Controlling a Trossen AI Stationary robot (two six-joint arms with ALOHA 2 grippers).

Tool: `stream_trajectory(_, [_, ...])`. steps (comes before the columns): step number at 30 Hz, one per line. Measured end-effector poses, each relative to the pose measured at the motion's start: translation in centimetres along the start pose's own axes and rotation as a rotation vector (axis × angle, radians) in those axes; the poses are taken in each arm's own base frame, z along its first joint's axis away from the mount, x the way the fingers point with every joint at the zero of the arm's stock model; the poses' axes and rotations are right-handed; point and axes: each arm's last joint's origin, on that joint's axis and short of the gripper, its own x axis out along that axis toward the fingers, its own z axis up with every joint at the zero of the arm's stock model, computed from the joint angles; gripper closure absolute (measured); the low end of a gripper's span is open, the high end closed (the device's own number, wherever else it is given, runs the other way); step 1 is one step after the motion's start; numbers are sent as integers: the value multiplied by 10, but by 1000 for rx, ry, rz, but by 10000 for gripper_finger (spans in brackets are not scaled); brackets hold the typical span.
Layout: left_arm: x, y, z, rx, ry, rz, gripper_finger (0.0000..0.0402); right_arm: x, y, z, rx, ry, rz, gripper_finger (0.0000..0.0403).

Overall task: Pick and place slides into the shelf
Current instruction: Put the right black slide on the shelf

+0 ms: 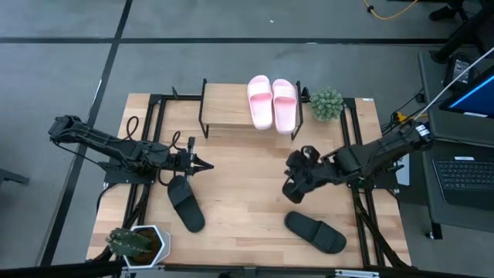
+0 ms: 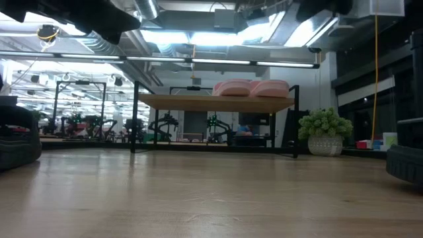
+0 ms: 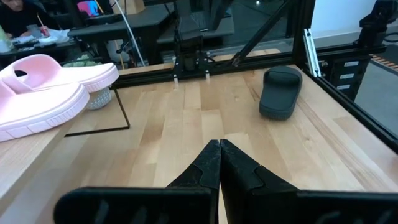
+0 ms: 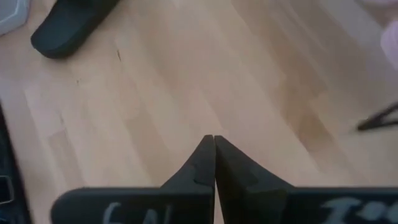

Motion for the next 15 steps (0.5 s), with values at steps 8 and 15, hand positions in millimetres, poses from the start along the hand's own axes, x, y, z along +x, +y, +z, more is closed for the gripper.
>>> stream_trajectory(8, [0,0,-4,27,38,-2,401,-3,45,2,-37,70,-23,401])
stream_trajectory(15, [0,0,-4,29,39,-3,401,-7,72,-5,140,294,-185,400])
